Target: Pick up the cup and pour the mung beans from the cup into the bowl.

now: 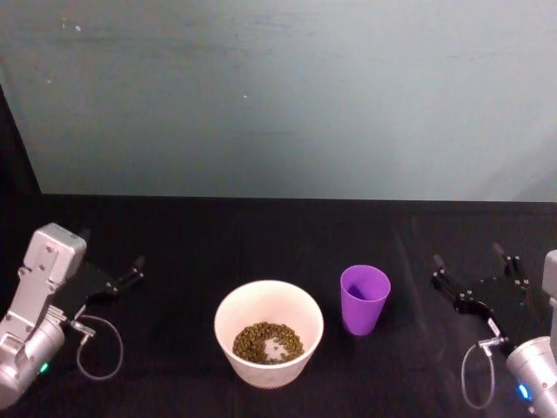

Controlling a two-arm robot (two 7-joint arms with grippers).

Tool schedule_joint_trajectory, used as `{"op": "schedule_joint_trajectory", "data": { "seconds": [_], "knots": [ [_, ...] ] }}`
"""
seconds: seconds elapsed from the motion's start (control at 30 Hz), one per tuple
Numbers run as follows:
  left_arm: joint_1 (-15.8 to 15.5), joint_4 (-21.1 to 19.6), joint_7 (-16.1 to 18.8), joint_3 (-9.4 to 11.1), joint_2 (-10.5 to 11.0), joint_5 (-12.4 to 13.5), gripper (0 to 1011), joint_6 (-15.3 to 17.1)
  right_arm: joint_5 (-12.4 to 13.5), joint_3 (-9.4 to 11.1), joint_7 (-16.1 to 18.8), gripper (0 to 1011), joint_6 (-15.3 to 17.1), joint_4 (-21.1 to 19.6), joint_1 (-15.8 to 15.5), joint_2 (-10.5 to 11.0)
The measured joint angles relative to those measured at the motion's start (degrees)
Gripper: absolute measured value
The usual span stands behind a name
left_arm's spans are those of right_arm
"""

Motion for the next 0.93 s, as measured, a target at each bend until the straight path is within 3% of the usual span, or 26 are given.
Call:
{"op": "schedule_joint_trajectory", "data": {
  "seconds": [0.93],
  "knots": [
    [0.00, 0.00, 0.00, 0.00, 0.00, 0.00, 1003, 0.00, 0.12, 0.00, -0.19, 1004, 0.06, -0.13, -0.09, 0.05]
  ]
}}
